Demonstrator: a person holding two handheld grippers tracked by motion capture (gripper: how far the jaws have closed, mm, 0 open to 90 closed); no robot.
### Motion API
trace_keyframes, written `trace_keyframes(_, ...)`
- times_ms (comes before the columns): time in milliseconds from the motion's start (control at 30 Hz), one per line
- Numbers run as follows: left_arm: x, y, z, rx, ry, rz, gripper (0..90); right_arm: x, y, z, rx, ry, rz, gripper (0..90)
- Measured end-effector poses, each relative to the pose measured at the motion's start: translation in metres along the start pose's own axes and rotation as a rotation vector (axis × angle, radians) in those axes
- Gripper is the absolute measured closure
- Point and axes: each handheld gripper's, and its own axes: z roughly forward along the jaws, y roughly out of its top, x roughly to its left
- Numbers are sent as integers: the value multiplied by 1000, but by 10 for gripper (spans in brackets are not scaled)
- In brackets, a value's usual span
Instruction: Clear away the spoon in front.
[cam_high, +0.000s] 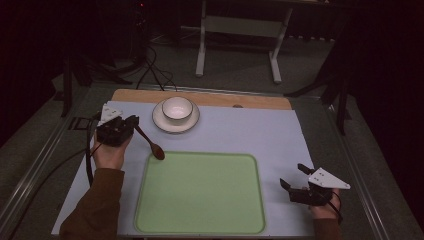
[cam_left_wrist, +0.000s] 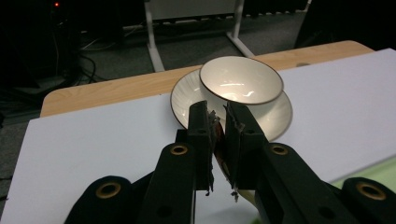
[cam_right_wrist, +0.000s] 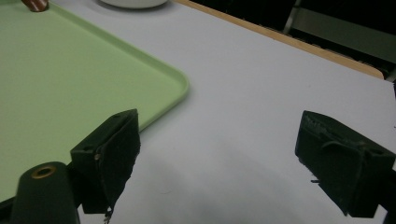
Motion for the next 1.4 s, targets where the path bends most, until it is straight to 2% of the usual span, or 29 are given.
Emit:
trace_keyframes(67, 1, 1, 5, 4, 10, 0, 805, 0, 0, 0, 0, 0, -1, 138)
trace_keyframes(233, 1, 3, 9, -1, -4, -13, 809, 0, 0, 0, -1, -1, -1, 138)
trace_keyframes(367, 2, 4, 6, -14, -68, -37, 822, 0, 0, 0, 0, 0, -1, 138)
trace_keyframes(400, 2, 4, 6, -14, -68, -37, 826, 0, 0, 0, 0, 0, -1, 138)
trace_keyframes(433, 4, 4, 4, -11, -98, -51, 830, 0, 0, 0, 1, 0, -1, 138)
trace_keyframes(467, 4, 4, 4, -11, -98, -51, 831, 0, 0, 0, 1, 0, -1, 138)
trace_keyframes(500, 4, 5, 1, -13, -120, -59, 835, 0, 0, 0, 0, 0, -1, 138)
trace_keyframes(567, 4, 5, -2, -15, -135, -64, 837, 0, 0, 0, 0, 0, -1, 138)
trace_keyframes(833, -2, 8, -21, -10, -194, -52, 842, 0, 0, 0, 1, -1, 0, 139)
trace_keyframes(933, -6, 9, -28, 9, -217, -40, 841, 0, 0, 0, 1, 0, 0, 138)
trace_keyframes(1000, -6, 9, -28, 9, -217, -40, 841, 0, 0, 0, 1, -1, -1, 138)
trace_keyframes(1033, -11, 8, -33, 25, -236, -14, 840, 0, 0, 0, 1, -1, -1, 138)
trace_keyframes(1100, -14, 7, -37, 26, -247, -6, 840, 0, 0, 0, 0, -1, -2, 139)
trace_keyframes(1267, -19, 5, -44, 26, -268, 2, 840, 0, 0, 0, 3, -1, -3, 138)
trace_keyframes(1400, -26, 2, -50, 52, -285, 8, 840, 0, 0, 0, 2, -2, -3, 138)
